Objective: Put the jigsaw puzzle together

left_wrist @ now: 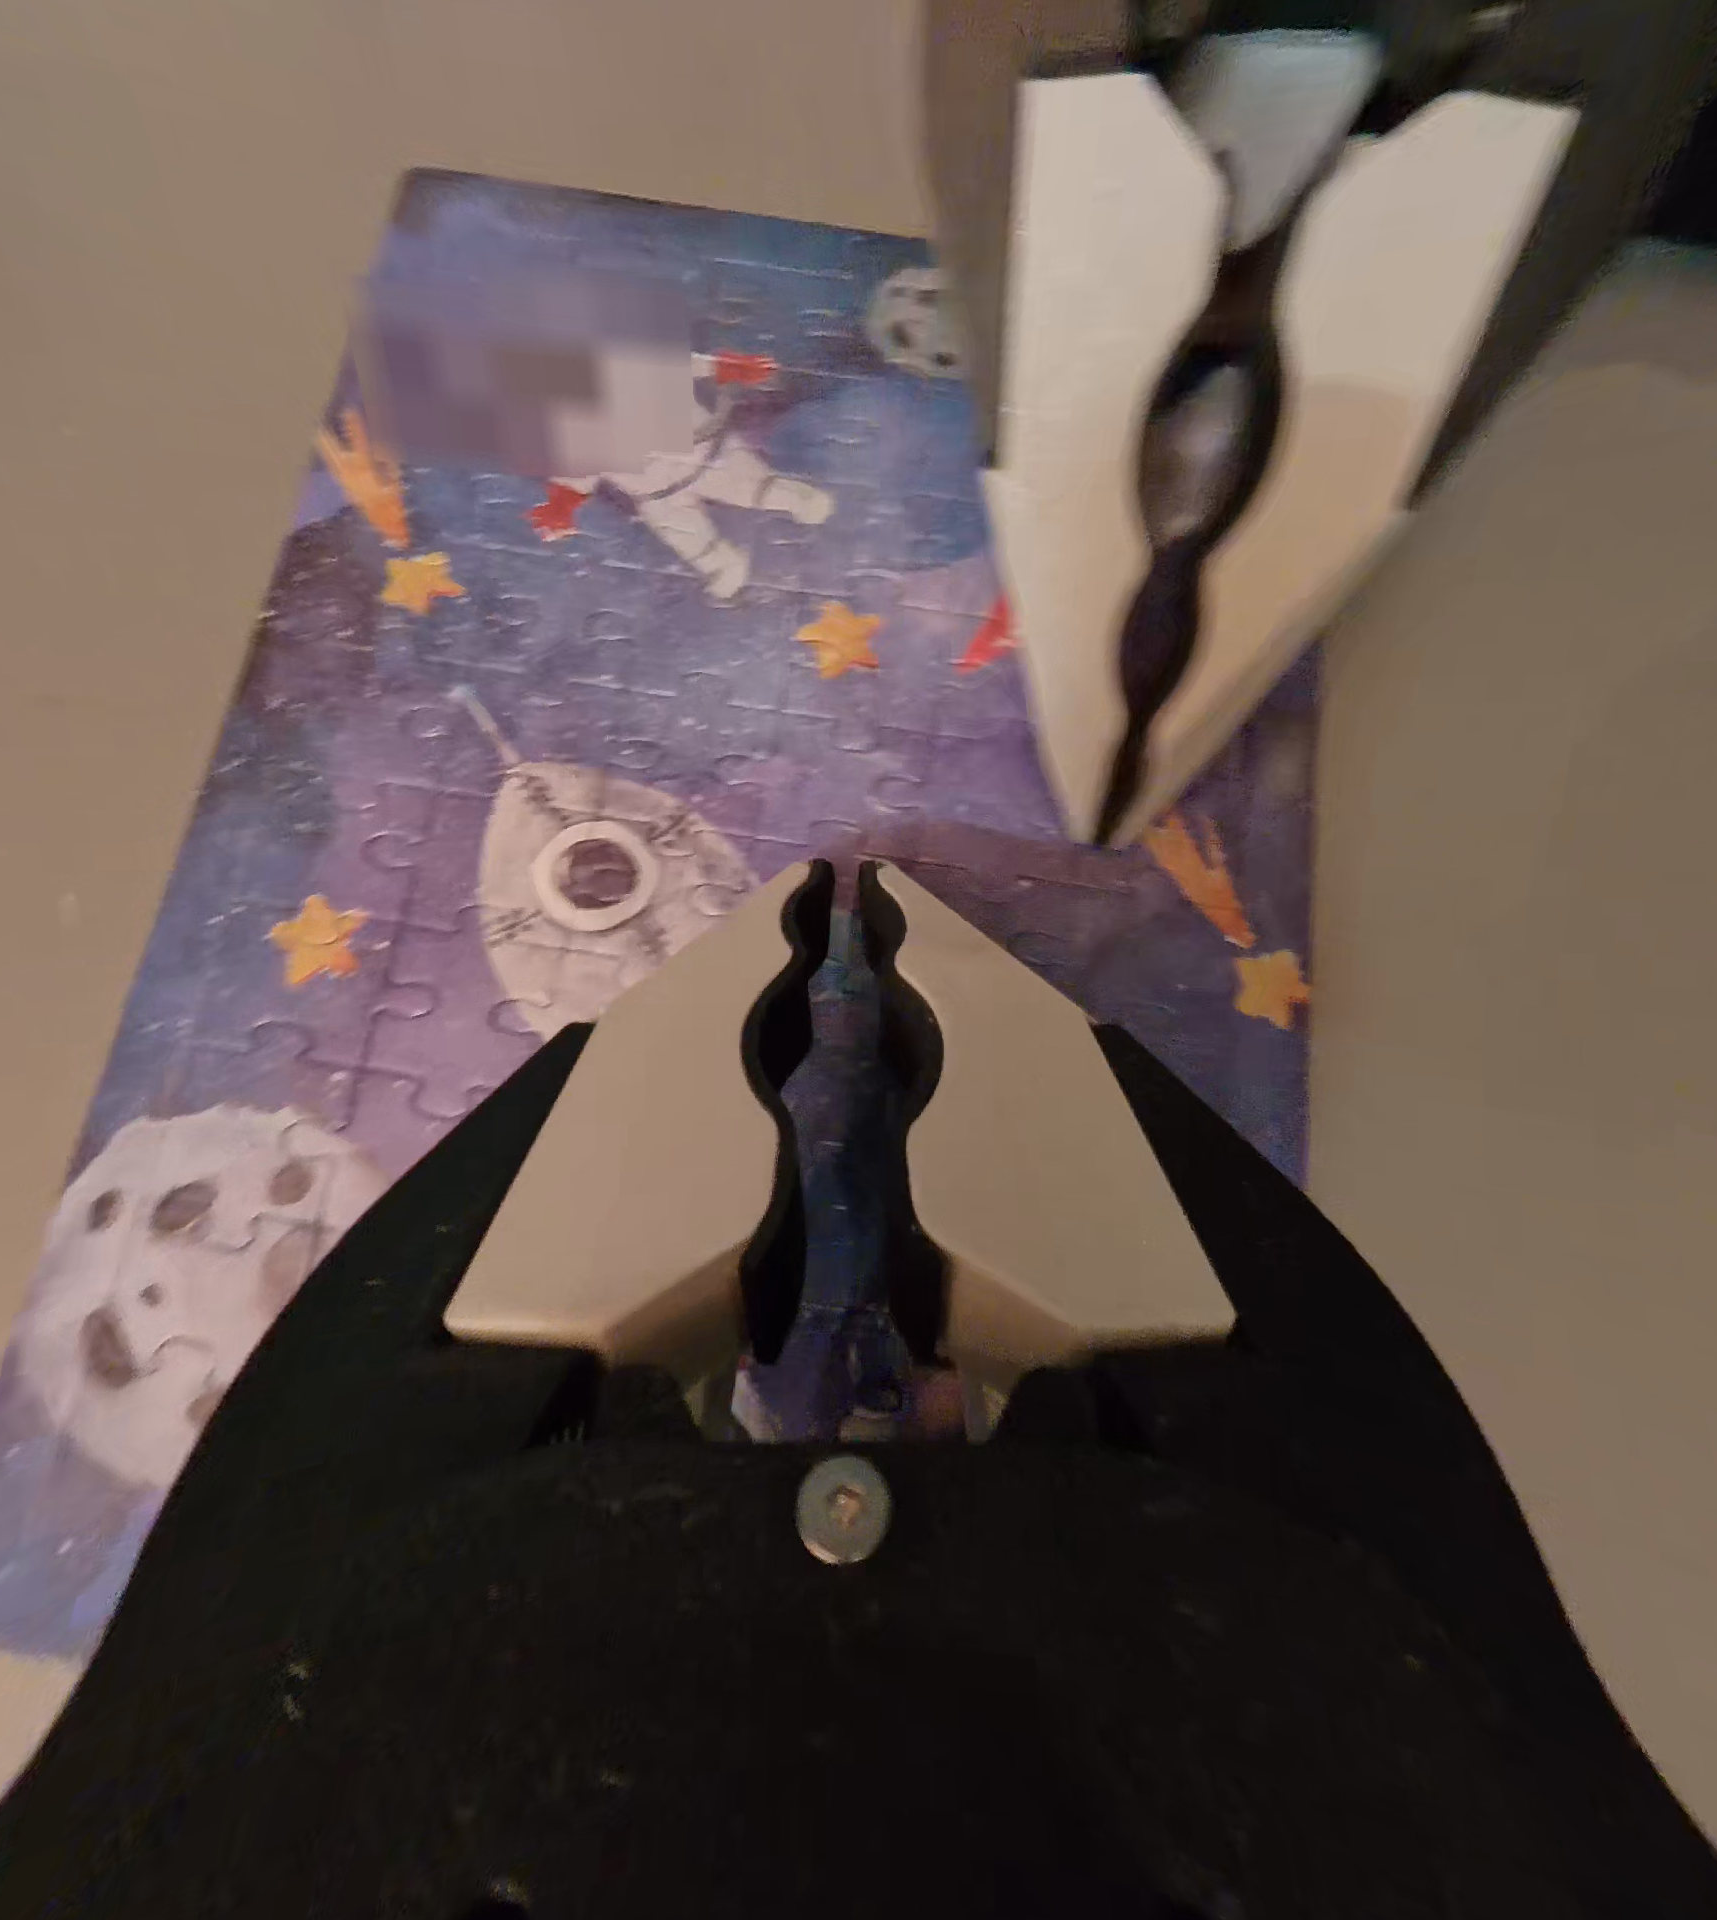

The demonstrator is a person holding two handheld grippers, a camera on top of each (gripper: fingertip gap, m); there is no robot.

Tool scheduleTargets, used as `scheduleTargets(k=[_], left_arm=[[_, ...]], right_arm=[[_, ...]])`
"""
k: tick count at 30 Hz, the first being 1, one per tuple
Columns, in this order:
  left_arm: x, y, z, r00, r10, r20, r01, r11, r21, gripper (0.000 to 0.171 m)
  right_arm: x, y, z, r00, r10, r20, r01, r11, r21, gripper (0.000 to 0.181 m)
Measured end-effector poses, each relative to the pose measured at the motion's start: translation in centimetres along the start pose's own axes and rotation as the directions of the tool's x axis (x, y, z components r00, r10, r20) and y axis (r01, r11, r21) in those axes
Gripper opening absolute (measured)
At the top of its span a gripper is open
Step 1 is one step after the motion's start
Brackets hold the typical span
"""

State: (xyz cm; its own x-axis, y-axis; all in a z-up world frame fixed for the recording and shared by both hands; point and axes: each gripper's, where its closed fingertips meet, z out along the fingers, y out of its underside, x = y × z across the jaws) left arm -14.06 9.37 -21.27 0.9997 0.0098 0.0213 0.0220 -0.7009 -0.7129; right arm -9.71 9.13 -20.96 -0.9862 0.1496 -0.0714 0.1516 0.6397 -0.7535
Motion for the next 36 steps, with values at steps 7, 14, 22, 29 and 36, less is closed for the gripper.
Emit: scheduleTargets(k=[7, 14, 22, 29, 36], left_arm=[[-5.7, 1.8, -1.8, 0.969, -0.066, 0.236, 0.076, 0.997, -0.033, 0.002], [-12.3, 3.2, -6.8, 0.851, -0.157, 0.502, 0.163, 0.986, 0.032, 0.000], [-15.9, 2.5, -13.4, 0.701, -0.220, 0.679, 0.116, 0.974, 0.195, 0.006], [-17.9, 2.0, -18.4, 0.556, -0.333, 0.762, 0.005, 0.918, 0.397, 0.048], [-19.0, 3.8, -18.1, 0.578, -0.419, 0.700, 0.049, 0.874, 0.483, 0.088]], right_arm=[[10.0, 3.6, -5.4, 0.830, 0.070, -0.553, -0.125, 0.990, -0.062, 0.000], [12.6, 3.4, -11.1, 0.701, 0.220, -0.678, -0.163, 0.975, 0.148, 0.004], [14.7, 4.2, -15.9, 0.541, 0.266, -0.798, -0.107, 0.963, 0.248, 0.035], [15.3, 6.3, -18.8, 0.450, 0.377, -0.809, -0.151, 0.926, 0.347, 0.073], [14.1, 8.8, -21.9, 0.357, 0.484, -0.799, -0.174, 0.875, 0.452, 0.081]])
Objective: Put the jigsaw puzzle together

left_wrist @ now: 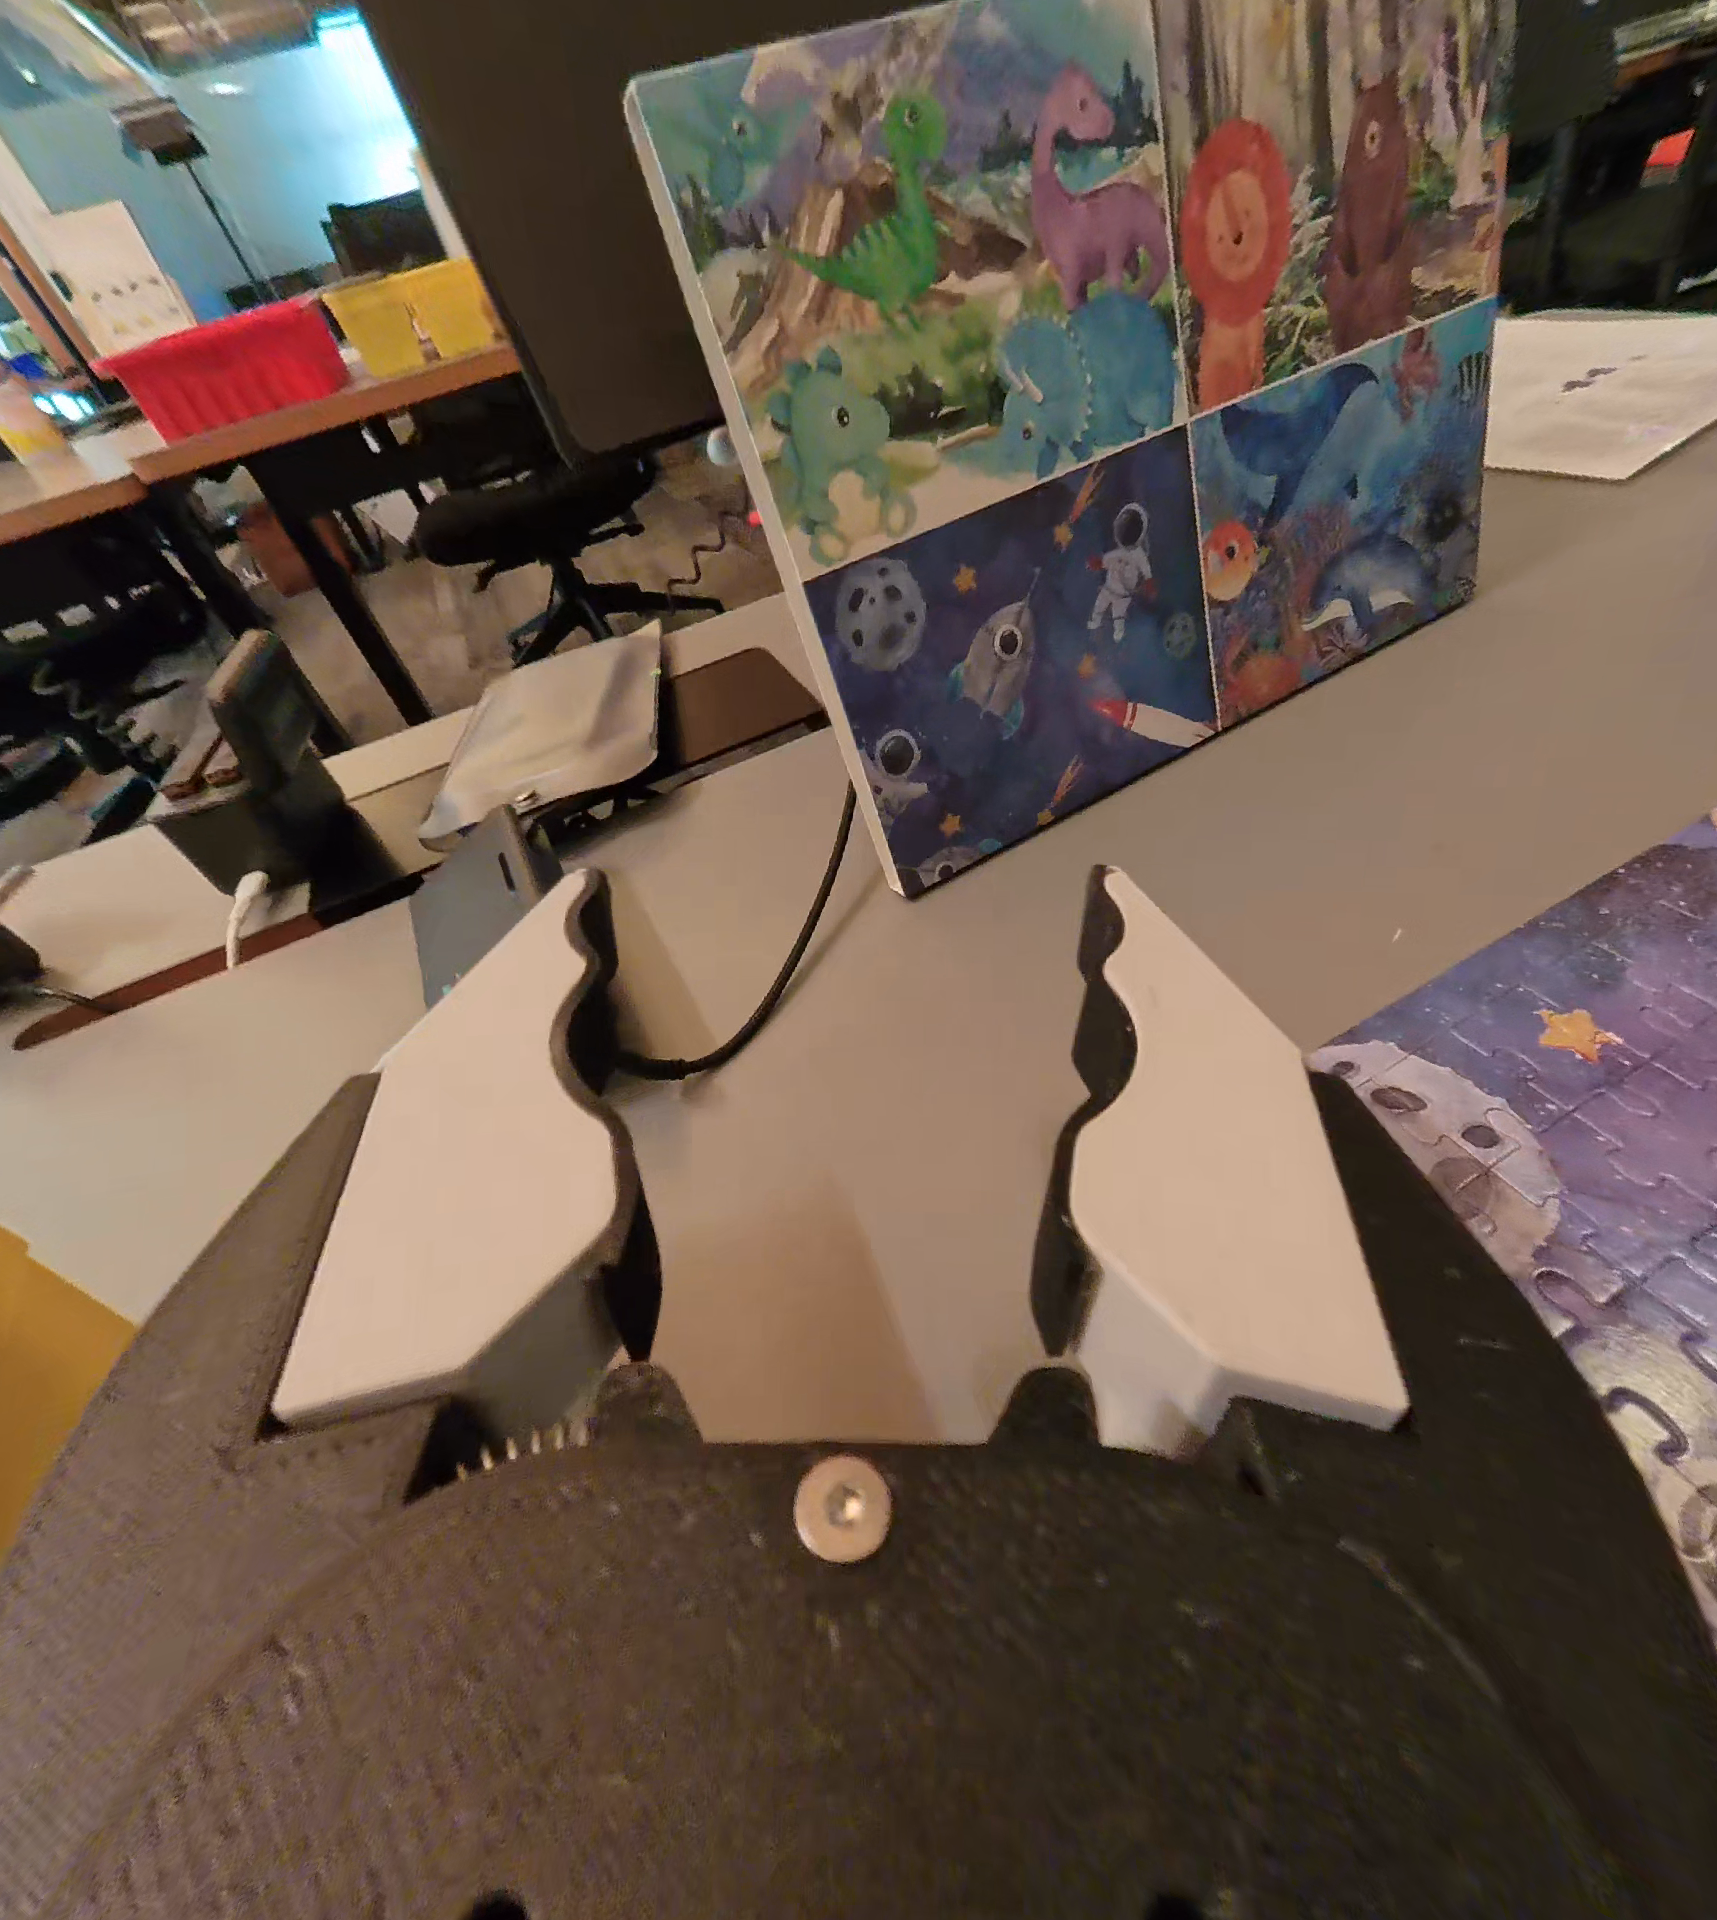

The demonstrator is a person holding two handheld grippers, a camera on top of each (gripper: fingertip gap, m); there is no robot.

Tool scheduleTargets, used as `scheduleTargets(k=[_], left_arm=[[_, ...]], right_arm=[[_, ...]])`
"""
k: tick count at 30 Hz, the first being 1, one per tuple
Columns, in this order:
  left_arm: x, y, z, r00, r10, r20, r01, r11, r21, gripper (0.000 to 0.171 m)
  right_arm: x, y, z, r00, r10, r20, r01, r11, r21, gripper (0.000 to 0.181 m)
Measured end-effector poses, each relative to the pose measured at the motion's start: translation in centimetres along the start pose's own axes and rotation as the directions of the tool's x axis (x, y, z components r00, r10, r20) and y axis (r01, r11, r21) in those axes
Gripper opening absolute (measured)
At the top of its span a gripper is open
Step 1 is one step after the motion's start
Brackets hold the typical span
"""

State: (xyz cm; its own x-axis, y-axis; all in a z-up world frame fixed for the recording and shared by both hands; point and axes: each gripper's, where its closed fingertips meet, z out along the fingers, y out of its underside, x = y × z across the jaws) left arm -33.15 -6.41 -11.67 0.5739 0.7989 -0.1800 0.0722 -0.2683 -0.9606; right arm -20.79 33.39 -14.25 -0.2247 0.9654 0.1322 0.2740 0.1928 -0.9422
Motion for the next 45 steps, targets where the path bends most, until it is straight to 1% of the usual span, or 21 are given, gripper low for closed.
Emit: scheduleTargets(k=[3, 6, 10, 12, 13, 14, 15, 16, 17, 18, 19, 21, 23, 26, 28, 31, 34, 37, 40, 43, 45], left_arm=[[0.1, 0.2, 0.1, 0.999, -0.036, -0.019, 0.036, 0.999, 0.003, 0.092], [0.4, 0.5, 0.1, 0.997, -0.062, -0.041, 0.062, 0.998, -0.005, 0.093], [1.4, 1.1, 0.2, 0.991, -0.108, -0.084, 0.104, 0.993, -0.047, 0.093], [2.2, 1.4, 0.3, 0.988, -0.107, -0.108, 0.100, 0.992, -0.072, 0.088], [2.7, 1.7, 0.2, 0.987, -0.099, -0.124, 0.087, 0.992, -0.093, 0.080], [3.4, 2.0, 0.0, 0.984, -0.087, -0.156, 0.068, 0.990, -0.120, 0.061], [4.6, 2.3, -0.2, 0.972, -0.076, -0.221, 0.043, 0.988, -0.149, 0.034], [5.6, 2.7, -0.5, 0.958, -0.079, -0.277, 0.029, 0.983, -0.179, 0.025], [6.3, 2.8, -0.7, 0.949, -0.090, -0.303, 0.031, 0.980, -0.196, 0.022], [7.1, 2.9, -0.9, 0.937, -0.093, -0.336, 0.024, 0.979, -0.203, 0.010], [7.8, 3.0, -1.2, 0.923, -0.090, -0.374, 0.008, 0.977, -0.215, 0.000], [8.5, 3.5, -1.2, 0.915, -0.070, -0.396, -0.032, 0.969, -0.246, 0.000], [9.0, 4.6, -1.2, 0.910, -0.043, -0.413, -0.094, 0.948, -0.304, 0.000], [9.4, 7.0, -1.3, 0.902, 0.004, -0.431, -0.195, 0.896, -0.399, 0.000], [9.4, 8.1, -1.1, 0.906, 0.032, -0.422, -0.232, 0.872, -0.431, 0.000], [9.5, 8.5, -0.7, 0.914, 0.025, -0.406, -0.217, 0.874, -0.434, 0.000], [9.3, 8.5, -0.5, 0.919, -0.021, -0.394, -0.172, 0.877, -0.449, 0.000], [8.7, 8.6, -0.4, 0.930, -0.034, -0.365, -0.149, 0.875, -0.461, 0.000], [8.6, 8.6, -0.4, 0.935, -0.031, -0.354, -0.147, 0.874, -0.464, 0.000], [8.5, 8.6, -0.3, 0.940, -0.018, -0.340, -0.151, 0.873, -0.464, 0.000], [8.5, 8.6, -0.3, 0.941, -0.026, -0.339, -0.144, 0.873, -0.467, 0.000]], right_arm=[[-0.5, 0.5, -1.1, 0.995, 0.089, 0.040, -0.090, 0.996, 0.008, 0.079], [-1.7, 0.8, -2.1, 0.991, 0.115, 0.062, -0.115, 0.993, -0.004, 0.078], [-3.4, 1.7, -2.7, 1.000, 0.018, 0.015, -0.017, 0.998, -0.052, 0.084], [-4.5, 2.0, -2.9, 0.998, -0.064, -0.016, 0.062, 0.995, -0.080, 0.085], [-5.2, 2.1, -3.0, 0.993, -0.116, -0.031, 0.113, 0.990, -0.086, 0.084], [-5.8, 2.1, -3.0, 0.984, -0.171, -0.050, 0.166, 0.982, -0.088, 0.082], [-6.6, 2.0, -3.1, 0.973, -0.222, -0.061, 0.216, 0.973, -0.085, 0.079], [-7.7, 1.9, -3.2, 0.962, -0.267, -0.059, 0.262, 0.962, -0.079, 0.069], [-8.9, 1.8, -3.2, 0.948, -0.313, -0.050, 0.310, 0.948, -0.070, 0.060], [-10.5, 1.5, -3.1, 0.936, -0.350, -0.032, 0.348, 0.936, -0.057, 0.051], [-12.3, 1.3, -2.7, 0.930, -0.368, 0.009, 0.368, 0.929, -0.043, 0.038], [-17.1, 0.6, -1.3, 0.925, -0.347, 0.155, 0.355, 0.935, -0.020, 0.015], [-21.4, -0.2, 0.9, 0.904, -0.316, 0.288, 0.341, 0.939, -0.038, 0.000], [-25.8, -1.7, 5.4, 0.877, -0.292, 0.382, 0.355, 0.929, -0.103, 0.000], [-28.1, -2.8, 8.2, 0.854, -0.292, 0.432, 0.379, 0.917, -0.129, 0.000], [-30.9, -3.6, 11.3, 0.826, -0.261, 0.499, 0.393, 0.902, -0.179, 0.000], [-32.5, -3.5, 13.3, 0.812, -0.227, 0.537, 0.395, 0.891, -0.222, 0.000], [-33.2, -2.1, 14.0, 0.799, -0.190, 0.571, 0.400, 0.876, -0.268, 0.000], [-33.1, -1.8, 13.4, 0.786, -0.154, 0.599, 0.382, 0.883, -0.273, 0.000], [-32.0, -0.6, 10.7, 0.765, -0.140, 0.628, 0.407, 0.862, -0.303, 0.000], [-30.4, 0.6, 7.7, 0.763, -0.152, 0.628, 0.432, 0.843, -0.321, 0.000]])
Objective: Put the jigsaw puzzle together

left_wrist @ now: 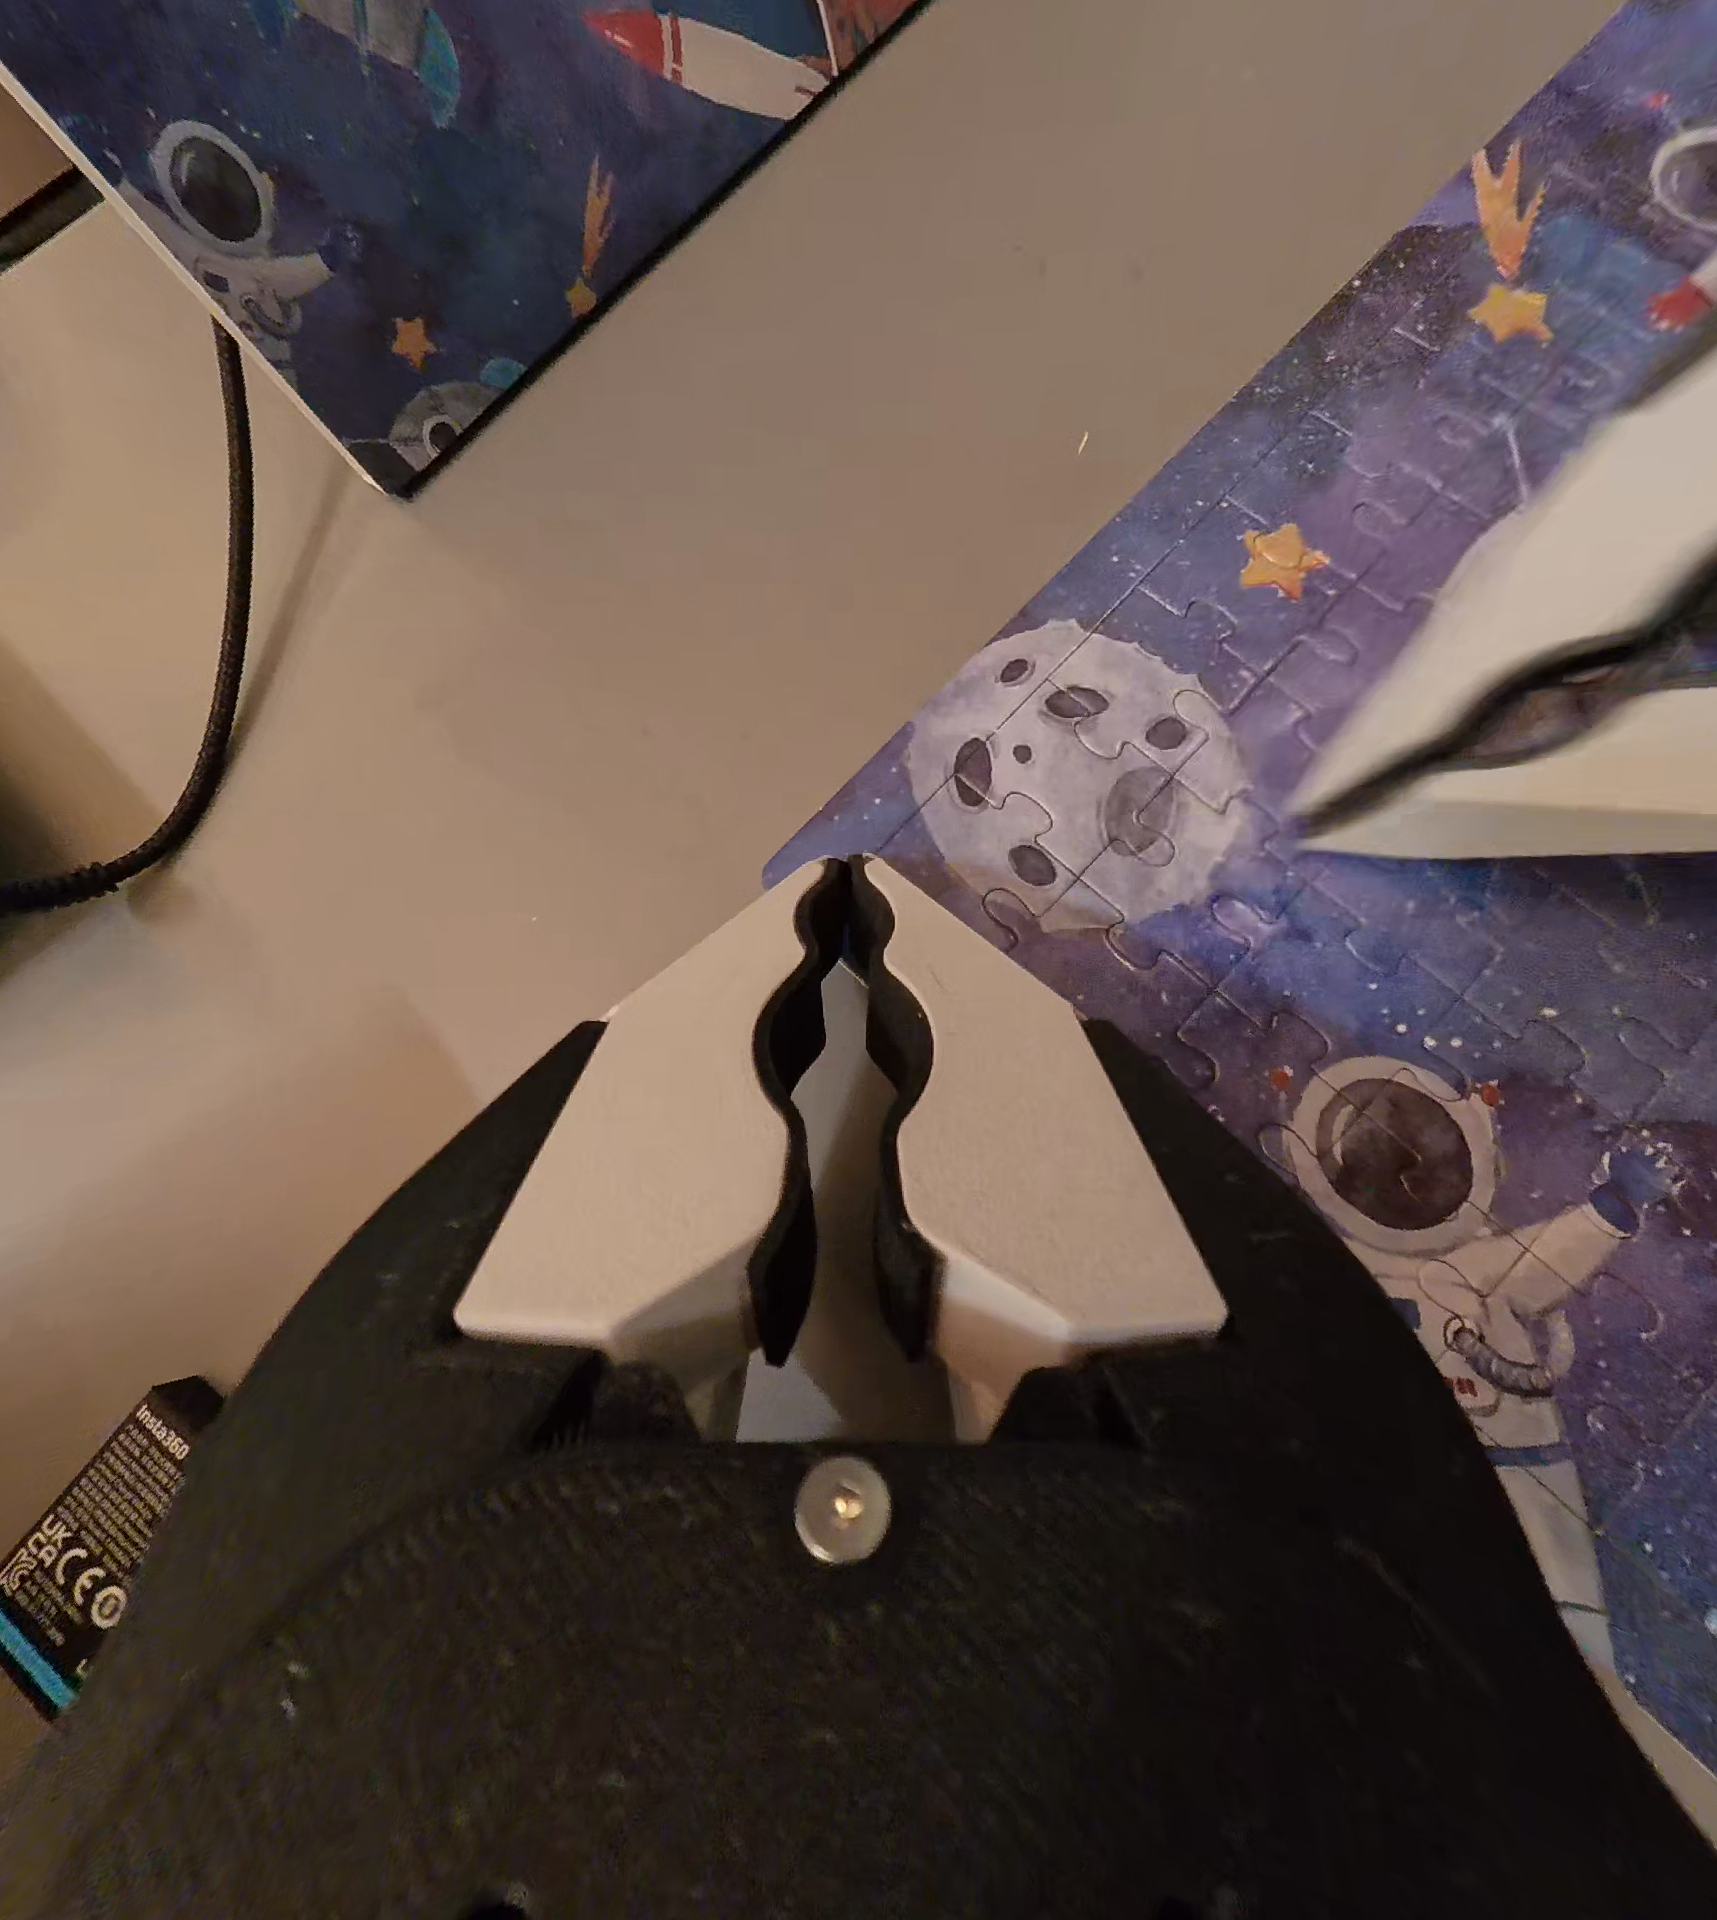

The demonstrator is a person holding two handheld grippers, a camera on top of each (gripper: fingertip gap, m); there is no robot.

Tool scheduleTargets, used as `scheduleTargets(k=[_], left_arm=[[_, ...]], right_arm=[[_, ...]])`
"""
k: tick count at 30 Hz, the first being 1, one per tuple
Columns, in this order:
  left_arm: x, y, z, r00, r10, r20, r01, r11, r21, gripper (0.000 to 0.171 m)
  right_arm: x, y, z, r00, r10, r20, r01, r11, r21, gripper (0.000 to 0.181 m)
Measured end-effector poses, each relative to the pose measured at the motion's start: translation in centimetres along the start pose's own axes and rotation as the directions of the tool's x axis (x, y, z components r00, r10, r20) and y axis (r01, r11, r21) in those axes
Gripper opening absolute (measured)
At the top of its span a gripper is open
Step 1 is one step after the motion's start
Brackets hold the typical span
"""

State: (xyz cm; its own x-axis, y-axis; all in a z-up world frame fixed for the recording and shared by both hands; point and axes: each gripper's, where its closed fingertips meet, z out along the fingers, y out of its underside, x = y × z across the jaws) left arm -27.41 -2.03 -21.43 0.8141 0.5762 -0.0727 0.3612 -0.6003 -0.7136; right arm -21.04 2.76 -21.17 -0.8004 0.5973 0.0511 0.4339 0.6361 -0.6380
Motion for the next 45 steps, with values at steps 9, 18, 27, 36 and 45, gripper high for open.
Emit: scheduleTargets(k=[9, 18, 27, 36, 45], left_arm=[[0.0, 0.0, 0.0, 1.000, -0.014, 0.004, 0.014, 1.000, -0.005, 0.000], [2.1, -1.8, -2.0, 0.998, -0.013, -0.066, 0.020, 0.995, 0.099, 0.000], [12.1, 4.8, -8.8, 0.962, 0.176, -0.210, -0.185, 0.982, -0.024, 0.000], [13.8, 6.5, -8.3, 0.967, 0.001, -0.256, -0.005, 1.000, -0.015, 0.000], [13.5, 5.4, -7.2, 0.961, 0.005, -0.275, -0.009, 1.000, -0.012, 0.000]], right_arm=[[-3.5, 15.7, -13.2, 0.955, 0.243, -0.170, -0.273, 0.945, -0.181, 0.000], [-3.0, 11.6, -12.9, 0.961, 0.259, -0.095, -0.252, 0.965, 0.080, 0.000], [-11.0, 1.1, -6.2, 0.980, -0.088, 0.179, 0.048, 0.975, 0.218, 0.000], [-8.7, 3.4, -3.5, 0.990, -0.085, 0.117, 0.078, 0.995, 0.065, 0.000], [5.3, 11.2, -9.0, 0.897, 0.386, -0.217, -0.369, 0.922, 0.113, 0.000]])
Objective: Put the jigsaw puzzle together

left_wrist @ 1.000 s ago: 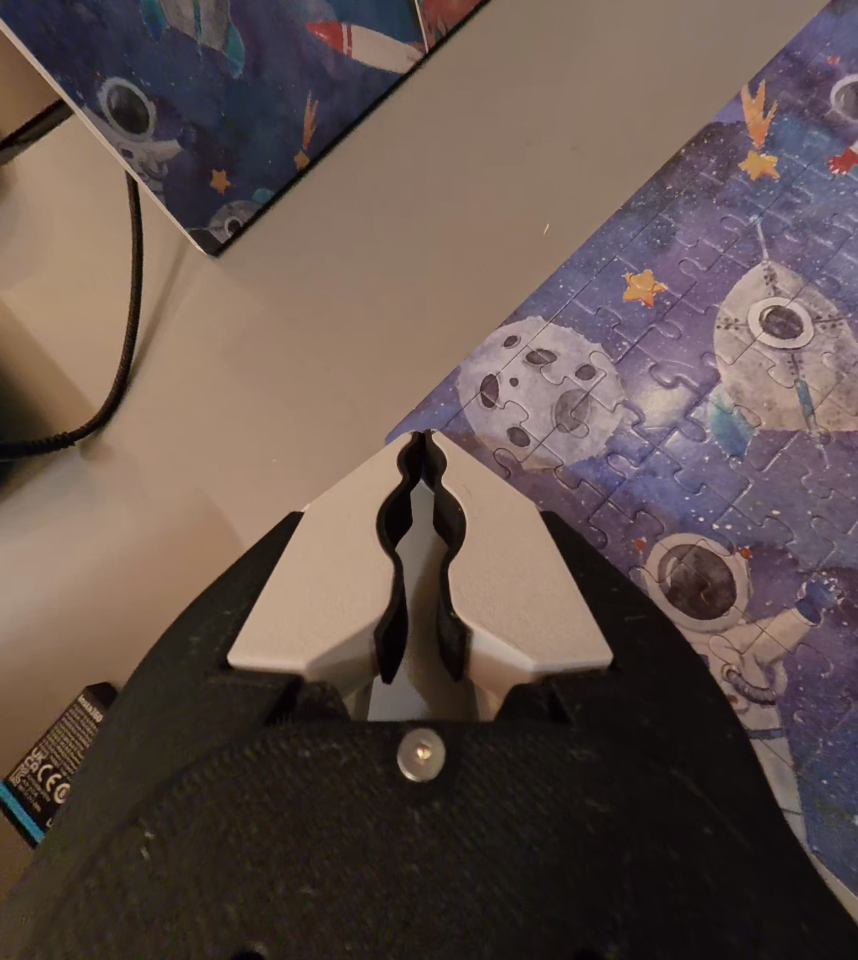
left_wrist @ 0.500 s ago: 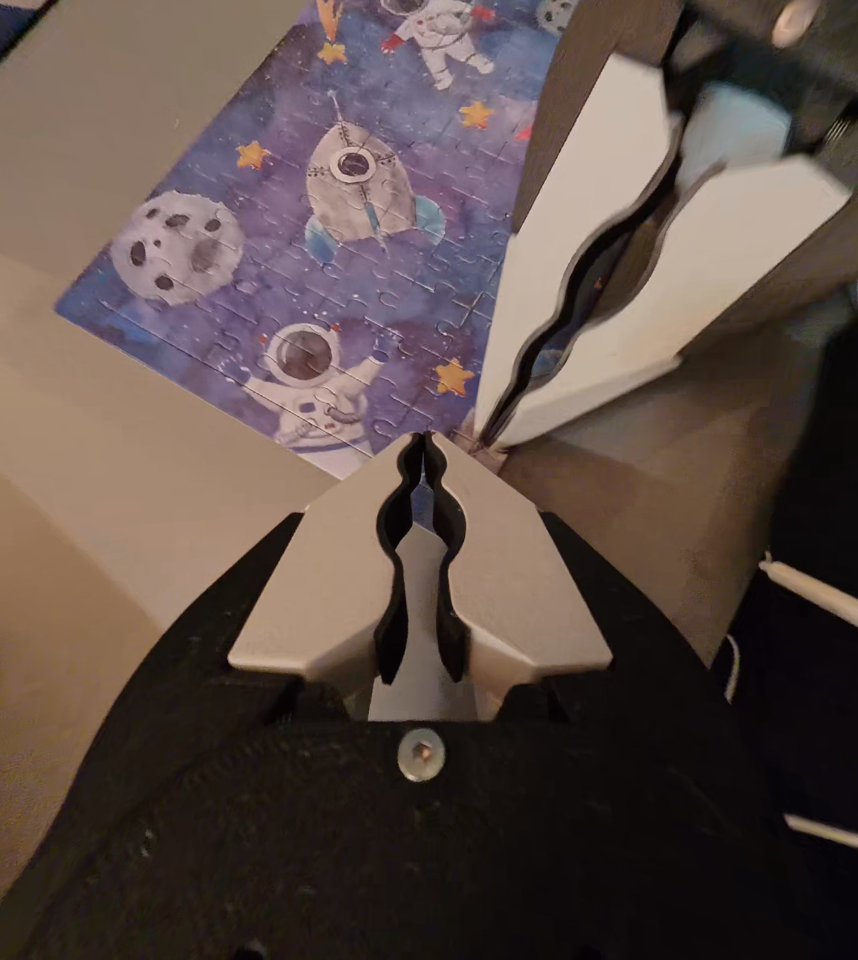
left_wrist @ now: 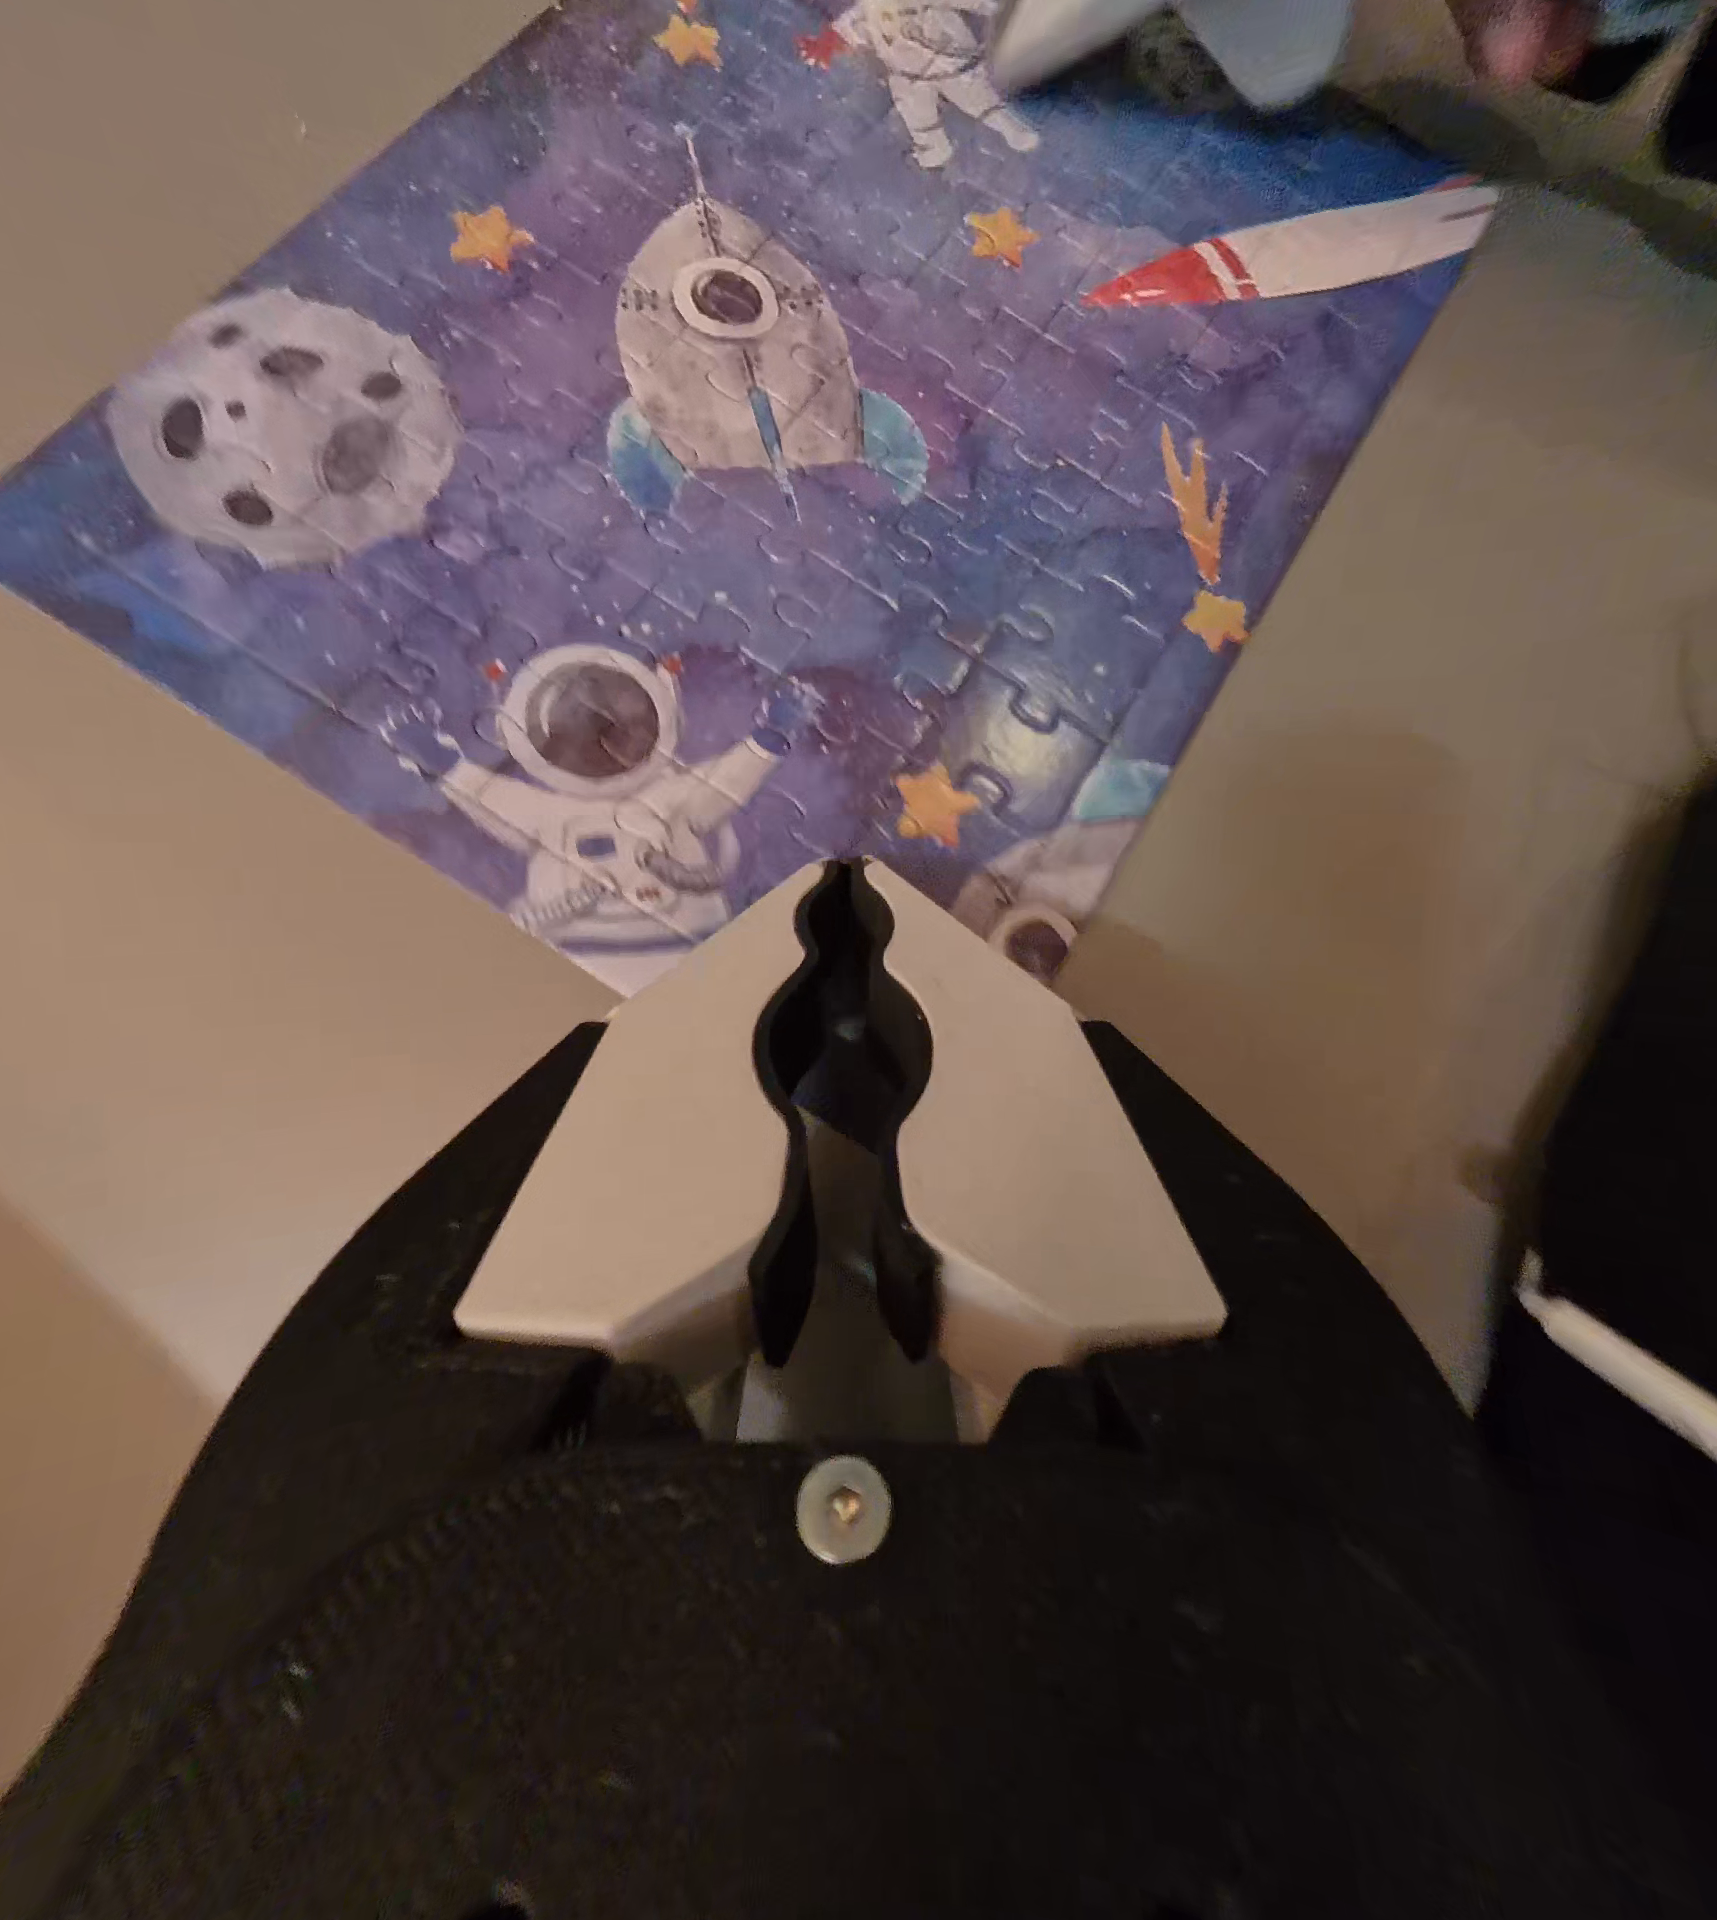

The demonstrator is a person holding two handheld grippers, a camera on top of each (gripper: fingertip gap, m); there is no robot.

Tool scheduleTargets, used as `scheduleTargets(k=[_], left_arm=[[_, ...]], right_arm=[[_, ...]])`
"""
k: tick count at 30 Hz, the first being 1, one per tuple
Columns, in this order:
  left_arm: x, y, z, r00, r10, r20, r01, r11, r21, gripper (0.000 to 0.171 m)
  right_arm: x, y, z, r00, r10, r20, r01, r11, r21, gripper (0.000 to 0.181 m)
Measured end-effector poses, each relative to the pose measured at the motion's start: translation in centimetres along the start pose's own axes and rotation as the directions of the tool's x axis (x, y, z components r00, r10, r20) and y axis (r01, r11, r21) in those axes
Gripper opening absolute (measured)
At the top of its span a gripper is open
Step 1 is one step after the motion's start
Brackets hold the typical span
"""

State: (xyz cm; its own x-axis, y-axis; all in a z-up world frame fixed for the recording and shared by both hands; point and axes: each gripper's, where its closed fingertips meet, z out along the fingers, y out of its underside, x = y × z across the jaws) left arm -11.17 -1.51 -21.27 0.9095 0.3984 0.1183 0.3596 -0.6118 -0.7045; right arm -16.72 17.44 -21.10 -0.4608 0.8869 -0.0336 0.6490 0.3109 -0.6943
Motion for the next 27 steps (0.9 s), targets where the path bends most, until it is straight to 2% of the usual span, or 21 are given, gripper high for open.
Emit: scheduleTargets(k=[2, 3, 4, 5, 6, 8, 10, 11, 12, 13, 14, 15, 17, 18, 20, 21, 23, 24, 26, 27], left_arm=[[-0.7, -1.1, 1.1, 0.996, 0.073, 0.058, -0.072, 0.997, -0.024, 0.000], [-1.1, -1.8, 1.8, 0.990, 0.108, 0.088, -0.106, 0.994, -0.034, 0.000], [-1.5, -2.6, 2.5, 0.985, 0.131, 0.110, -0.127, 0.991, -0.041, 0.000], [-1.9, -3.3, 3.2, 0.982, 0.141, 0.125, -0.137, 0.990, -0.042, 0.000], [-2.3, -4.0, 3.8, 0.982, 0.139, 0.129, -0.135, 0.990, -0.038, 0.000], [-1.9, -4.8, 4.7, 0.991, 0.113, 0.068, -0.111, 0.993, -0.033, 0.000], [1.6, -4.9, 5.3, 0.986, 0.104, -0.129, -0.110, 0.993, -0.041, 0.000], [3.5, -5.0, 5.7, 0.978, 0.113, -0.178, -0.124, 0.991, -0.055, 0.000], [4.1, -5.3, 6.1, 0.977, 0.167, -0.134, -0.176, 0.983, -0.057, 0.000], [3.2, -5.7, 6.5, 0.973, 0.232, -0.017, -0.232, 0.970, -0.067, 0.000], [1.7, -6.0, 6.6, 0.961, 0.262, 0.089, -0.256, 0.964, -0.076, 0.000], [1.2, -6.2, 6.7, 0.969, 0.228, 0.095, -0.223, 0.973, -0.060, 0.000], [3.7, -6.1, 6.8, 0.990, 0.054, -0.133, -0.057, 0.998, -0.018, 0.000], [4.4, -6.0, 6.8, 0.983, 0.025, -0.180, -0.028, 0.999, -0.017, 0.000], [3.8, -5.8, 6.6, 0.990, 0.075, -0.118, -0.078, 0.997, -0.017, 0.000], [3.4, -5.8, 6.5, 0.992, 0.084, -0.089, -0.086, 0.996, -0.018, 0.000], [3.4, -5.6, 6.3, 0.993, 0.067, -0.100, -0.069, 0.998, -0.014, 0.000], [3.4, -5.5, 6.2, 0.992, 0.076, -0.096, -0.078, 0.997, -0.013, 0.000], [2.2, -5.6, 6.1, 0.995, 0.096, -0.036, -0.096, 0.995, -0.016, 0.000], [0.9, -5.6, 5.9, 0.993, 0.112, 0.027, -0.112, 0.994, -0.018, 0.000]], right_arm=[[-7.3, 0.0, 0.3, 0.981, -0.068, 0.182, 0.066, 0.998, 0.017, 0.000], [-11.5, 0.3, 0.2, 0.948, -0.130, 0.289, 0.129, 0.991, 0.023, 0.000], [-14.5, 0.7, -0.1, 0.918, -0.196, 0.346, 0.197, 0.980, 0.034, 0.000], [-15.7, 0.9, -0.2, 0.902, -0.265, 0.342, 0.265, 0.963, 0.046, 0.000], [-15.3, 0.8, -0.1, 0.898, -0.324, 0.297, 0.323, 0.945, 0.053, 0.000], [-11.1, 0.2, 0.2, 0.930, -0.333, 0.155, 0.331, 0.943, 0.040, 0.000], [-6.5, -0.1, 0.3, 0.976, -0.204, 0.075, 0.202, 0.979, 0.028, 0.000], [-5.5, 0.0, 0.2, 0.988, -0.127, 0.089, 0.125, 0.992, 0.031, 0.000], [-6.5, 0.2, 0.1, 0.983, -0.073, 0.166, 0.069, 0.997, 0.028, 0.000], [-8.9, 0.5, -0.2, 0.957, -0.074, 0.279, 0.070, 0.997, 0.022, 0.000], [-10.9, 0.8, -0.3, 0.934, -0.129, 0.333, 0.126, 0.992, 0.031, 0.000], [-11.4, 0.8, -0.2, 0.931, -0.223, 0.290, 0.216, 0.975, 0.054, 0.000], [-9.5, 0.2, 0.2, 0.935, -0.335, 0.111, 0.329, 0.942, 0.072, 0.000], [-9.7, 0.2, 0.2, 0.938, -0.315, 0.143, 0.307, 0.949, 0.077, 0.000], [-10.9, 0.5, -0.2, 0.926, -0.237, 0.294, 0.234, 0.971, 0.047, 0.000], [-10.2, 0.4, -0.2, 0.932, -0.237, 0.276, 0.234, 0.971, 0.043, 0.000], [-7.5, -0.1, 0.1, 0.953, -0.274, 0.126, 0.268, 0.961, 0.061, 0.000], [-7.7, -0.1, 0.0, 0.950, -0.271, 0.157, 0.264, 0.963, 0.062, 0.000], [-11.4, 0.8, -0.7, 0.878, -0.226, 0.421, 0.231, 0.972, 0.040, 0.000], [-11.2, 0.6, -0.6, 0.883, -0.231, 0.409, 0.232, 0.972, 0.048, 0.000]])
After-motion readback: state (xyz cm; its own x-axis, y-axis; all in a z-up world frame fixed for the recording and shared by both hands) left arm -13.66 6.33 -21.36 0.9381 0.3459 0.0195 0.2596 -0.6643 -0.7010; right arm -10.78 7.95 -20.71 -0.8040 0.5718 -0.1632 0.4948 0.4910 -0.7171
